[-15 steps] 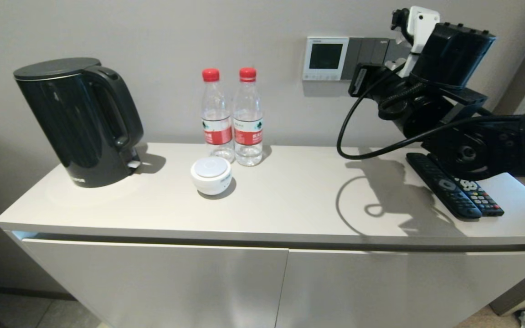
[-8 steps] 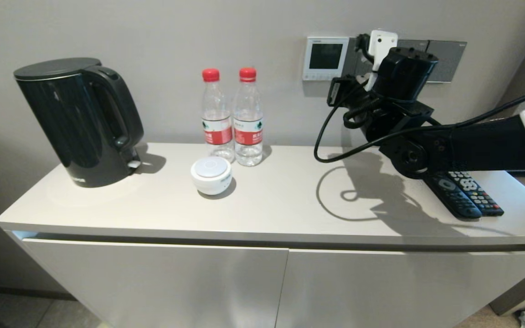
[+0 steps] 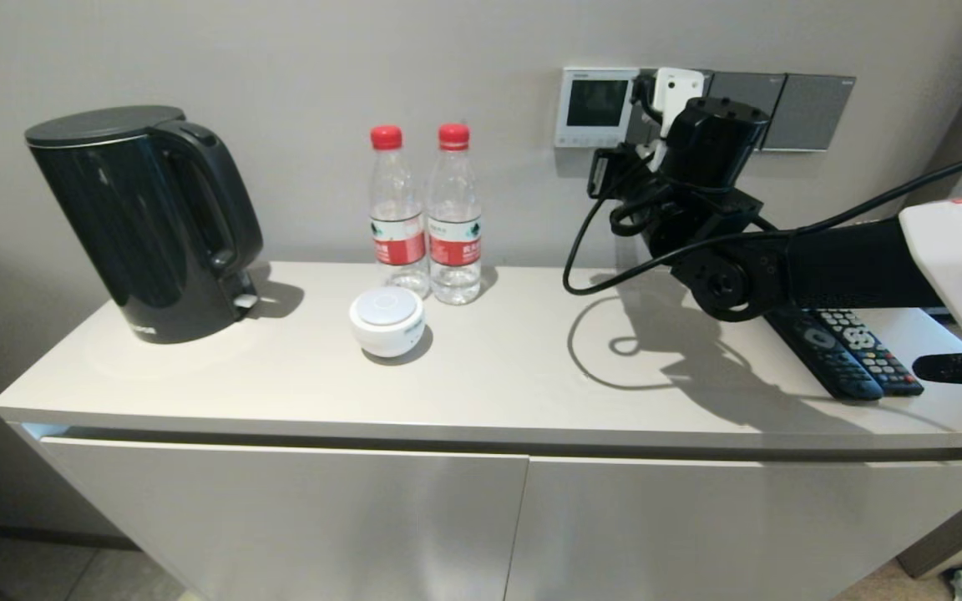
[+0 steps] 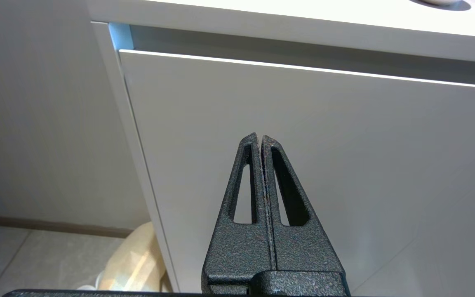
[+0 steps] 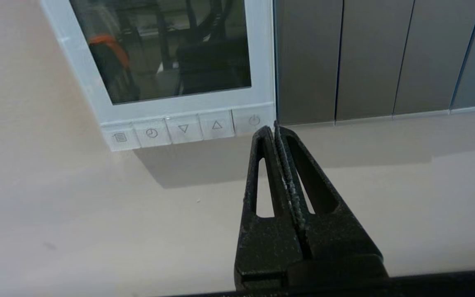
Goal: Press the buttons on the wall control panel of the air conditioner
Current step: Turn on the central air conditioner
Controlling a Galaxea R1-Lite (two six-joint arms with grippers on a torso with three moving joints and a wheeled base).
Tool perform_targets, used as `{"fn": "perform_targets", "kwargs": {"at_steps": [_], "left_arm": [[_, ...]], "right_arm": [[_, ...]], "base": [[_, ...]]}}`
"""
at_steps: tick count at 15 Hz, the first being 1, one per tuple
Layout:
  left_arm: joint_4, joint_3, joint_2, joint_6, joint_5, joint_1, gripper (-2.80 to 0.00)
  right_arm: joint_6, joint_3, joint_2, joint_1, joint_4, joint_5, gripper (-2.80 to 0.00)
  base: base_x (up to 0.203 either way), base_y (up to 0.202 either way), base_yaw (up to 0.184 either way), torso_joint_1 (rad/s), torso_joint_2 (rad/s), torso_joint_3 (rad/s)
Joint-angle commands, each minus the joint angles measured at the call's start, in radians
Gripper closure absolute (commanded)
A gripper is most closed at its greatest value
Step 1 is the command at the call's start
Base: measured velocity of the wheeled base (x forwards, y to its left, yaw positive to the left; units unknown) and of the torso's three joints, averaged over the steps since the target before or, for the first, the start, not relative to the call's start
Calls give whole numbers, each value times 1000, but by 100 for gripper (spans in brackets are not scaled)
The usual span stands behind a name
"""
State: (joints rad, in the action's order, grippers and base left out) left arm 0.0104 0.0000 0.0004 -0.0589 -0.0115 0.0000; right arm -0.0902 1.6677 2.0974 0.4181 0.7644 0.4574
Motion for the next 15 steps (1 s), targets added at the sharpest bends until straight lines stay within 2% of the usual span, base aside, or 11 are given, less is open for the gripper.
{"fn": "perform_targets", "kwargs": {"at_steps": [1,11,15], "left_arm": [[0,0,0,-1,-1,0,0],[0,0,0,-1,-1,0,0],[0,0,0,-1,-1,0,0]], "right_arm": [[-2,29,14,0,-2,3,0],[-2,84,46,-4,-31,3,0],[-2,66,18,25,-23,12,0]], "base": [[0,0,0,0,0,0],[0,0,0,0,0,0],[0,0,0,0,0,0]]}}
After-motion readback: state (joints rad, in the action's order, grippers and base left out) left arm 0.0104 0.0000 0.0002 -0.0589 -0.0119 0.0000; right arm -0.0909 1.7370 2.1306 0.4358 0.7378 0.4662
